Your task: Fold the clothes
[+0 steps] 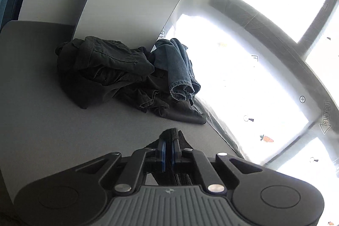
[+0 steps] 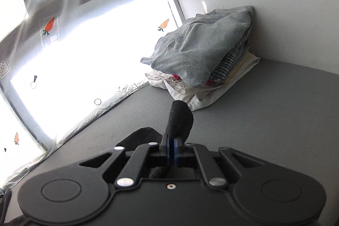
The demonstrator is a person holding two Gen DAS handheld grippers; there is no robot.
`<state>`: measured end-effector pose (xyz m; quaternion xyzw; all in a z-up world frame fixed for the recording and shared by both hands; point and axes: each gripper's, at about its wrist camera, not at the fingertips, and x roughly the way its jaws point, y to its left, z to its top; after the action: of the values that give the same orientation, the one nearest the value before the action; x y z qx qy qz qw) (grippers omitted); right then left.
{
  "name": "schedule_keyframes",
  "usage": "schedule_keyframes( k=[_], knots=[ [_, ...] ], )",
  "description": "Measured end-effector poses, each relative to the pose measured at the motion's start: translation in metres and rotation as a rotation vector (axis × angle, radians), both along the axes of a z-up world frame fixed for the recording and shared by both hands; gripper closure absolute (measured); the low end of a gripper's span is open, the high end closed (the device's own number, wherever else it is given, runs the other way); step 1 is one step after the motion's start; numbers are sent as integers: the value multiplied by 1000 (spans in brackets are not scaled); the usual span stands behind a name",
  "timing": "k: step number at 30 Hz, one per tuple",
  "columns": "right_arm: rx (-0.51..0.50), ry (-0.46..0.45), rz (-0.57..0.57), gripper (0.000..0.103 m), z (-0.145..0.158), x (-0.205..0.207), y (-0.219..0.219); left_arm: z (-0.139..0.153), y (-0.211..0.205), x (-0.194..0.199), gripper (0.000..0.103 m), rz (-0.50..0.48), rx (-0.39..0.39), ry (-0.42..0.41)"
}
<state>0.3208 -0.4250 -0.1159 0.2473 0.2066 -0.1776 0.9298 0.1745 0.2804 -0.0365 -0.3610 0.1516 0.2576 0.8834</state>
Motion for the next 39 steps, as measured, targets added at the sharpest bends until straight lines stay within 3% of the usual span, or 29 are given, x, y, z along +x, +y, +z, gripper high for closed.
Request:
schedule_keyframes(
  k=[5, 10, 14, 25, 29, 33, 39],
  knots=[
    [44, -41, -22, 99, 11, 3, -6, 22, 5, 5, 98, 5, 16, -55],
    [106, 14, -73, 99, -8, 4, -11, 14, 1, 20, 98, 38, 39, 37],
    [92, 49, -93, 99, -14, 8, -4, 12, -6, 43, 98, 19, 88, 72],
    [61, 77, -137, 99, -14, 87, 3, -30, 30, 141, 98, 92, -37, 175],
    [62, 129, -153, 99, -22, 123, 6, -45, 38, 192, 98, 86, -48, 231],
    [-30, 191, -116, 99, -33, 159, 20, -62, 41, 242, 98, 45, -29, 293],
    [-32, 237, -124, 99, -57, 196, 23, -94, 51, 304, 98, 17, -39, 370]
  ],
)
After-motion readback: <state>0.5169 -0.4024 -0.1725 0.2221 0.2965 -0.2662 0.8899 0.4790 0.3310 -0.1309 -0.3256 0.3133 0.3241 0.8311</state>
